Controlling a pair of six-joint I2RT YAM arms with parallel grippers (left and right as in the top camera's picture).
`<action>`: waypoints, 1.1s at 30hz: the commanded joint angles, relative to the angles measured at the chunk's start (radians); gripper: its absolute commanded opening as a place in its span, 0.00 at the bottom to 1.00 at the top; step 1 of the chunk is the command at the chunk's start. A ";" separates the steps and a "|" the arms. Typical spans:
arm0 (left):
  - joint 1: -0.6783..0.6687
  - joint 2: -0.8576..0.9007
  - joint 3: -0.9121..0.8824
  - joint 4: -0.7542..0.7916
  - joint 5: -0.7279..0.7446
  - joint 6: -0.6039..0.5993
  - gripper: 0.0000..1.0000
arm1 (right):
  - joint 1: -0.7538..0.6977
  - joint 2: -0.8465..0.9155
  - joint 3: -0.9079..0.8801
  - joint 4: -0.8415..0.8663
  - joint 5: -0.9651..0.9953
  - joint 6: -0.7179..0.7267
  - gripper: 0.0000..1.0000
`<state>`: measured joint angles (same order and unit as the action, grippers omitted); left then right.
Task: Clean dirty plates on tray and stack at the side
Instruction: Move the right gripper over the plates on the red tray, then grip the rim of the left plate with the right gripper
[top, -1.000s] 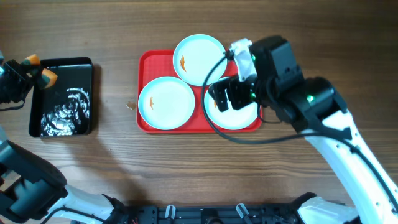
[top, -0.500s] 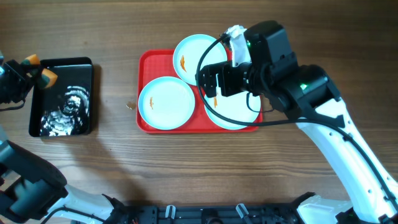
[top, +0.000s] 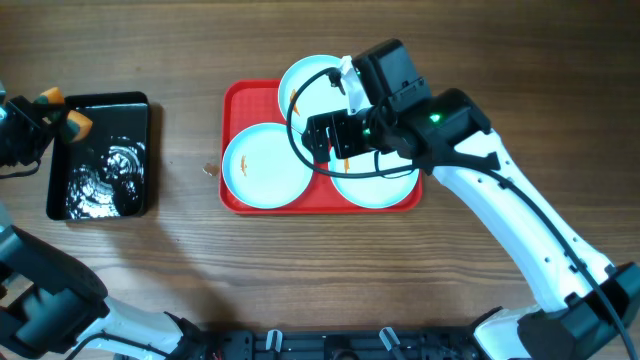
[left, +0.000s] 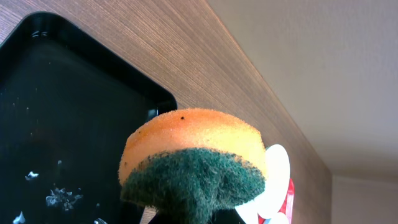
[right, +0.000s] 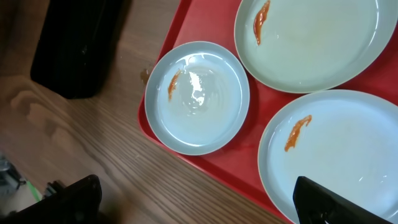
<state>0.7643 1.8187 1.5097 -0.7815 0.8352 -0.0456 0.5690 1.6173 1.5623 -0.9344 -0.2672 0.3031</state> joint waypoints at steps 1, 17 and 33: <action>-0.003 0.004 -0.005 0.000 0.008 0.020 0.04 | 0.003 0.051 0.016 0.026 0.058 0.011 0.99; -0.003 0.004 -0.005 0.003 -0.008 0.024 0.04 | 0.005 0.381 0.016 0.227 0.134 -0.012 0.53; -0.003 0.005 -0.005 0.003 -0.008 0.024 0.04 | 0.031 0.520 -0.016 0.311 0.136 0.067 0.37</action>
<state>0.7643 1.8187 1.5097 -0.7807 0.8265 -0.0414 0.5903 2.0857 1.5620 -0.6262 -0.1078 0.3363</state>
